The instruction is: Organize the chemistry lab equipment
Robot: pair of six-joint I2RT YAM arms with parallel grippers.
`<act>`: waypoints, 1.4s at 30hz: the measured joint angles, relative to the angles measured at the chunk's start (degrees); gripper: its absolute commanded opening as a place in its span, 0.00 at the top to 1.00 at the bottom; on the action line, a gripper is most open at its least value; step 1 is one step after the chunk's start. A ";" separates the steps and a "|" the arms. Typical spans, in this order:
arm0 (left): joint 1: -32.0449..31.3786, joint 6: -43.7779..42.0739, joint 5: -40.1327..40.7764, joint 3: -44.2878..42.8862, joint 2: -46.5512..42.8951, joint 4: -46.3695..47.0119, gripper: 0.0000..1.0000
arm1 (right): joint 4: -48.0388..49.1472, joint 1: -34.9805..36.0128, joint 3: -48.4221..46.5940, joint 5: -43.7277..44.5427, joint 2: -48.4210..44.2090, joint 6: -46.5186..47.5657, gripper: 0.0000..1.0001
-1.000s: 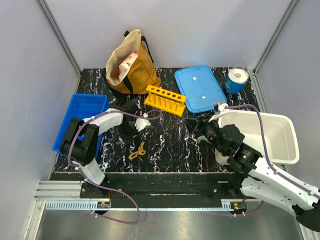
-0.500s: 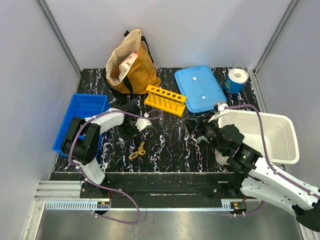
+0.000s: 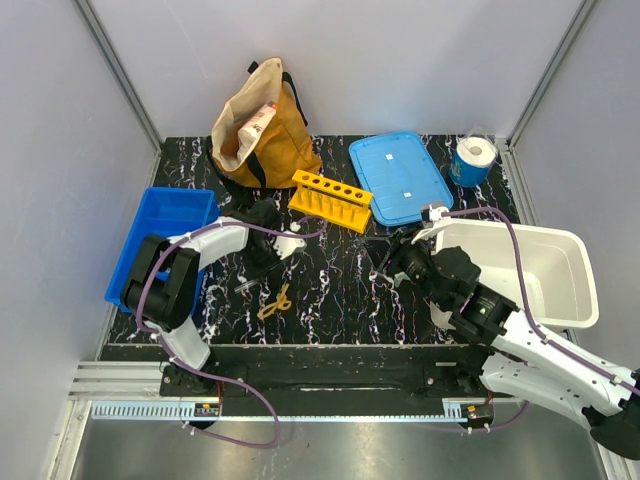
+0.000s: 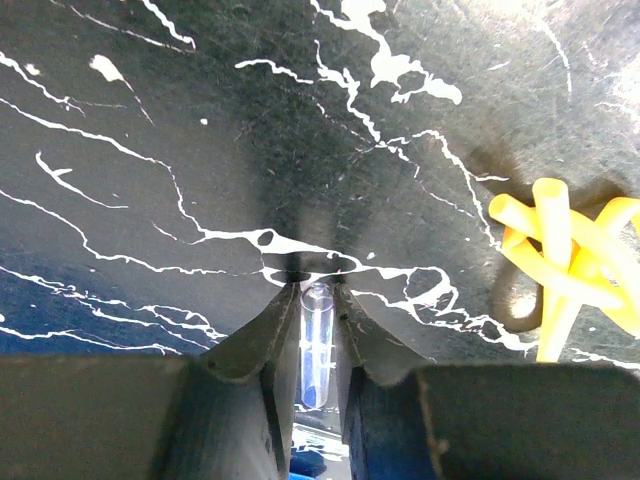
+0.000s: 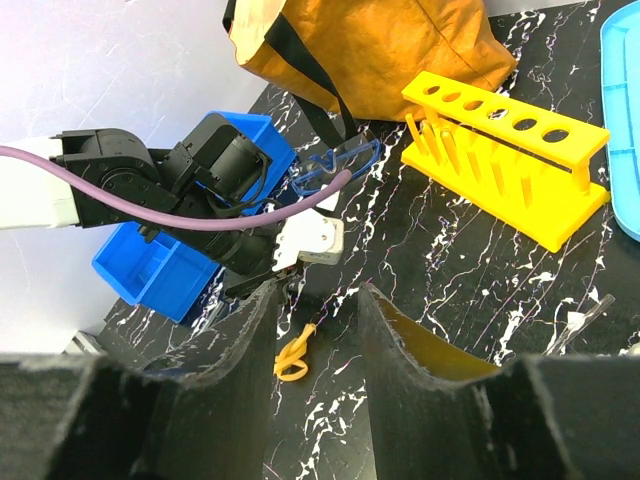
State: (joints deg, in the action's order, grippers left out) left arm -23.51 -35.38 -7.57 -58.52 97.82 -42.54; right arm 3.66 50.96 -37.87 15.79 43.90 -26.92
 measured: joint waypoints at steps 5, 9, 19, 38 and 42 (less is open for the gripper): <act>-0.13 0.02 -0.31 0.28 -0.22 0.55 0.82 | 0.00 0.00 0.04 0.02 0.00 -0.22 0.56; -0.13 0.02 -0.31 0.52 -0.50 0.79 0.83 | 0.00 0.00 0.20 0.02 -0.17 -0.35 0.56; -0.02 1.57 -3.98 0.63 -5.27 2.64 0.85 | 0.00 0.00 0.79 -0.09 -0.24 -0.81 0.32; 2.51 16.55 -16.26 6.58 -26.01 33.03 0.85 | -0.57 0.00 0.85 -0.17 0.87 -1.49 0.00; 2.51 21.33 -15.63 6.60 -24.11 45.05 0.85 | -0.66 0.00 0.85 0.07 1.18 -1.49 0.00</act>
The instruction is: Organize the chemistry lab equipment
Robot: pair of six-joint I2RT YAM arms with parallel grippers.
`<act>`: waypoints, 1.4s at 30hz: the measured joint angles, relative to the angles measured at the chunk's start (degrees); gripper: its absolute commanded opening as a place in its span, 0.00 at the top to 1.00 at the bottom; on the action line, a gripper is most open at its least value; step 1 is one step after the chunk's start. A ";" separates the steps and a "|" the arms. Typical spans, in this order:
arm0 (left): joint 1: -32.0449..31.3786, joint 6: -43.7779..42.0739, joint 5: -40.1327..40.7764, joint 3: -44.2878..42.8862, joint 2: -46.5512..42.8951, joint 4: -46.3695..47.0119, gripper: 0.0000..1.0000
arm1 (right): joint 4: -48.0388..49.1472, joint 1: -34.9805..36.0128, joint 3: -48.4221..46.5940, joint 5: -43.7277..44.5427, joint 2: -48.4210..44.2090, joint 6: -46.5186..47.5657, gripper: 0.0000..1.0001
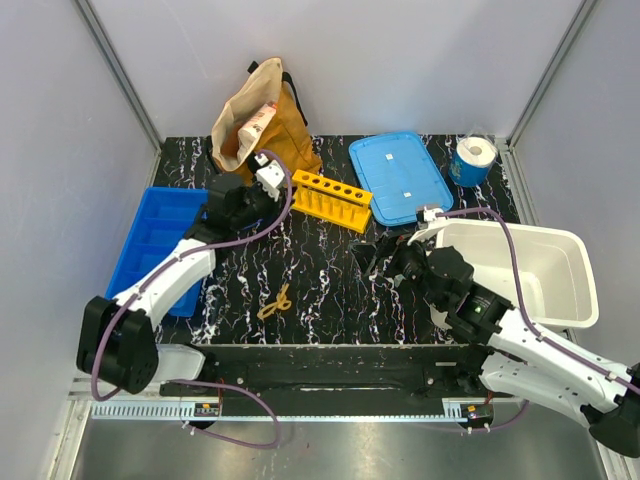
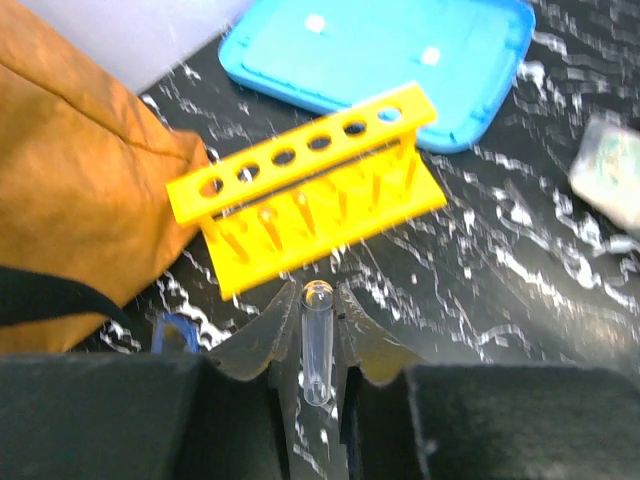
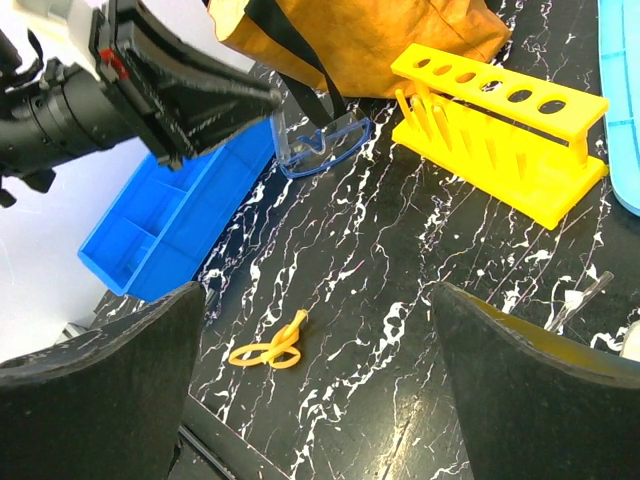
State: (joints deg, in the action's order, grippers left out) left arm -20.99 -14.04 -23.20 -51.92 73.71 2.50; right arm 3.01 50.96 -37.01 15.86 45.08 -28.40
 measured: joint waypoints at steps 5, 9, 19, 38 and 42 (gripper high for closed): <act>0.00 5.46 1.75 1.11 5.70 16.68 0.85 | -0.48 0.00 0.00 0.42 0.92 0.07 0.00; 0.00 8.66 3.48 3.61 10.69 28.63 0.85 | -0.81 0.00 0.00 1.07 2.78 0.42 0.00; 1.79 13.81 6.19 4.83 22.82 51.84 0.85 | -1.25 0.00 -0.04 1.07 7.23 1.73 0.00; 3.56 17.16 6.10 4.74 32.83 65.77 0.83 | -1.09 0.00 -1.33 1.11 9.97 3.04 0.00; 3.63 17.86 6.05 3.85 34.86 66.62 0.83 | -1.07 0.00 -1.33 1.20 9.97 3.15 0.00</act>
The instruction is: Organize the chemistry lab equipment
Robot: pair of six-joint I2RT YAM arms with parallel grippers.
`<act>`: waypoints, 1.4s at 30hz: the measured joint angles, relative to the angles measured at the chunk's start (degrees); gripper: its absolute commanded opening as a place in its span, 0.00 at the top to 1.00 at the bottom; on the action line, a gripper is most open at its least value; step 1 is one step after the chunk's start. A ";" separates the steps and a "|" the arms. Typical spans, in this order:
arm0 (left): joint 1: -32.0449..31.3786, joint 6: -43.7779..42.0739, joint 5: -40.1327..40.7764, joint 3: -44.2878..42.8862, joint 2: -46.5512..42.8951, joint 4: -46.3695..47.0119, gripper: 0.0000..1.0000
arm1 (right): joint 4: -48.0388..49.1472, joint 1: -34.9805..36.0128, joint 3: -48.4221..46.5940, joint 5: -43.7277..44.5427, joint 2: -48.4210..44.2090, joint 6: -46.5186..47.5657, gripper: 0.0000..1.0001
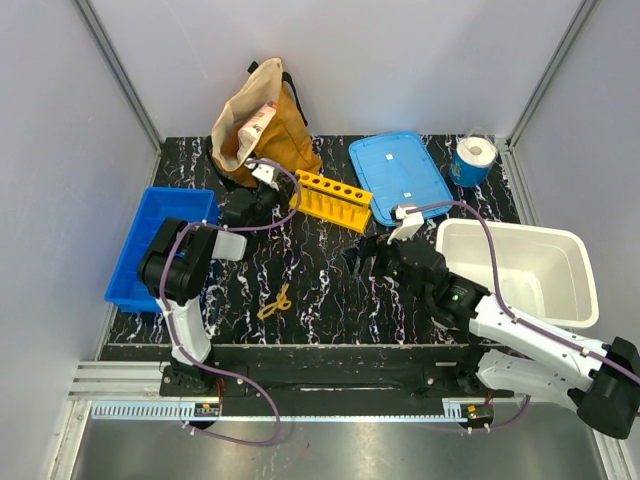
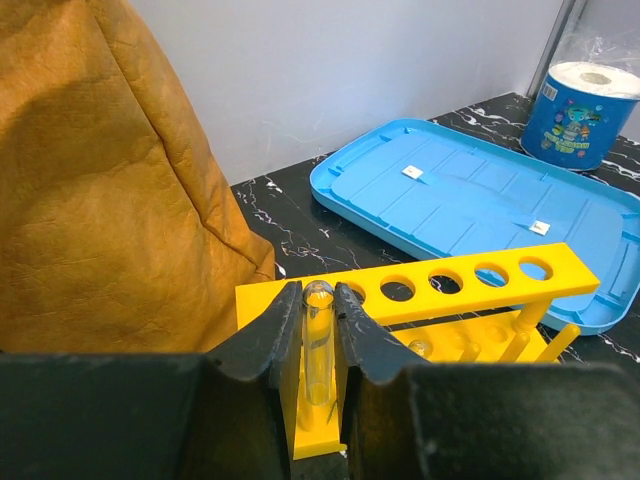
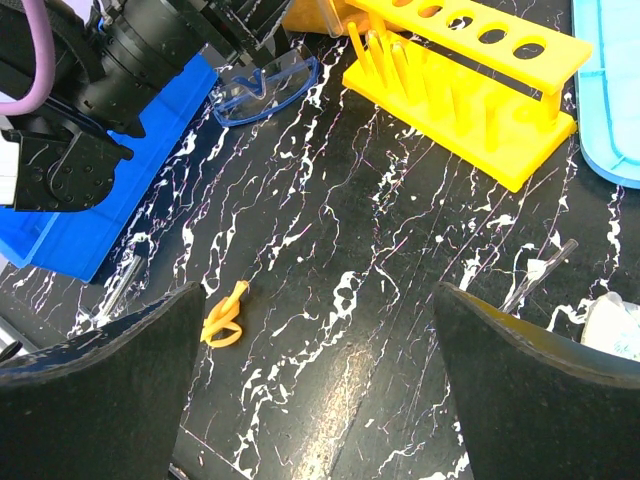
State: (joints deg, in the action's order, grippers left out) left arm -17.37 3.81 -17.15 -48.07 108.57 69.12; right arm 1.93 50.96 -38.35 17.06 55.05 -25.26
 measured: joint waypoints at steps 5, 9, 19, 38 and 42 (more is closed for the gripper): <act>0.11 0.83 -0.04 -1.20 1.70 1.16 0.83 | 0.11 0.00 -0.02 0.00 0.22 0.20 0.00; 0.28 1.16 -0.07 -1.40 2.23 1.49 0.83 | 0.35 0.00 -0.24 0.02 0.66 0.61 0.00; 0.50 1.20 -0.15 -2.69 3.85 1.38 0.82 | 0.44 0.00 -0.63 0.07 0.70 1.22 0.00; 0.98 2.56 -0.85 -3.56 4.33 1.40 0.82 | 1.77 0.00 -0.63 0.48 1.64 1.70 0.00; 1.01 3.32 -1.51 -5.09 4.33 1.53 0.82 | 1.92 0.00 -0.66 0.48 2.38 1.92 0.00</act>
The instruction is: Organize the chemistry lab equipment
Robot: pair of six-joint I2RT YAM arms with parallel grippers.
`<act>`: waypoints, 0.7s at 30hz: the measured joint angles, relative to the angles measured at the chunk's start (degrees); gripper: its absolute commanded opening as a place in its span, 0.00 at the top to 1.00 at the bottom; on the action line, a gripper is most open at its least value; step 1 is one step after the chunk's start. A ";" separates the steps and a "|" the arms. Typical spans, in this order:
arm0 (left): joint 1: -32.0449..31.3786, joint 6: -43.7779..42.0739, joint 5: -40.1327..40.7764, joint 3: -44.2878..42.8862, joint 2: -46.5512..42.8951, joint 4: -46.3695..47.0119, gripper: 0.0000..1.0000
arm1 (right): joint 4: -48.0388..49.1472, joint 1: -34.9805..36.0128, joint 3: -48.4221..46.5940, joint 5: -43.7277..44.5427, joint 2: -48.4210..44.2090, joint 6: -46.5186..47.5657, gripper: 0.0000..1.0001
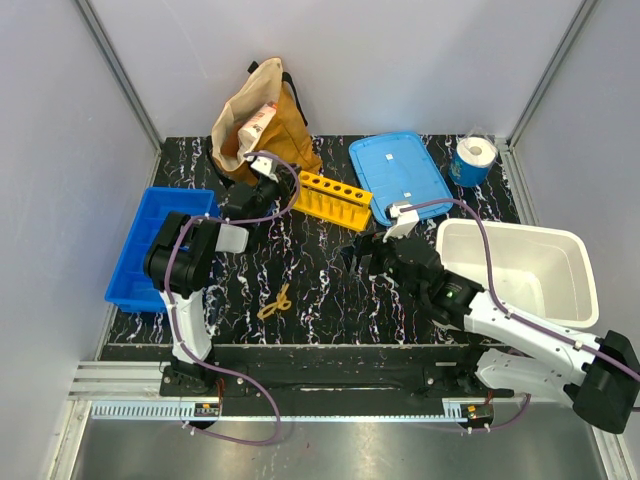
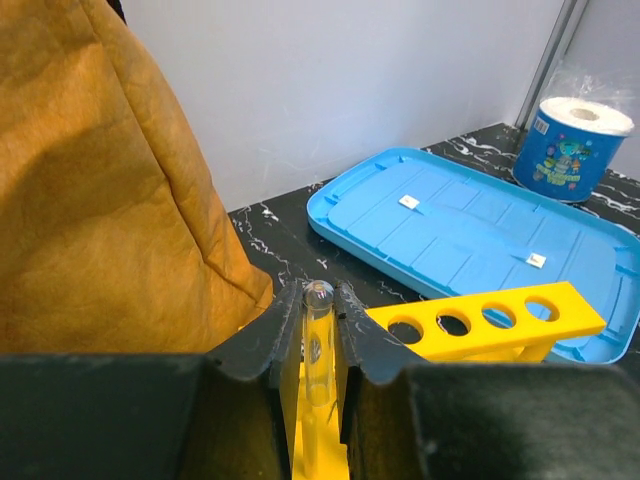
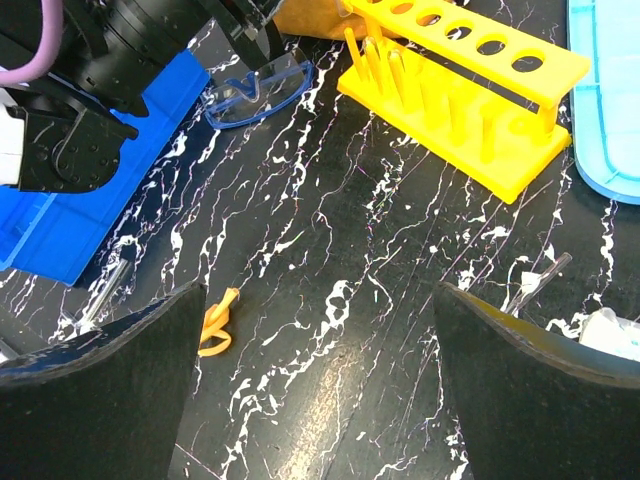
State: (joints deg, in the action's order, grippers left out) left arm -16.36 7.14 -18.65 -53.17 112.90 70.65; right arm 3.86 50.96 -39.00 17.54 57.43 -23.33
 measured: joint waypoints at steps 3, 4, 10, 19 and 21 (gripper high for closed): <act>0.00 0.24 -0.24 -0.83 0.00 -0.07 0.82 | 0.00 0.00 -0.11 0.00 0.39 0.15 0.00; 0.00 0.22 -0.24 -0.92 0.00 -0.15 0.82 | 0.00 0.00 -0.13 0.00 0.42 0.20 0.00; 0.13 0.22 -0.28 -1.01 0.15 -0.74 0.82 | 0.35 0.00 -0.61 0.02 0.46 0.42 0.00; 0.26 0.17 -0.42 -1.09 0.31 -2.69 0.80 | 1.03 0.00 -1.07 0.02 0.50 0.66 0.00; 0.28 0.17 -0.42 -1.29 0.31 -4.22 0.80 | 1.03 0.00 -1.07 0.04 0.50 0.68 0.00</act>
State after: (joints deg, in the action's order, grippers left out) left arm -16.08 7.31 -19.07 -54.46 113.21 66.43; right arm 4.89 50.96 -40.07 17.58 57.93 -22.65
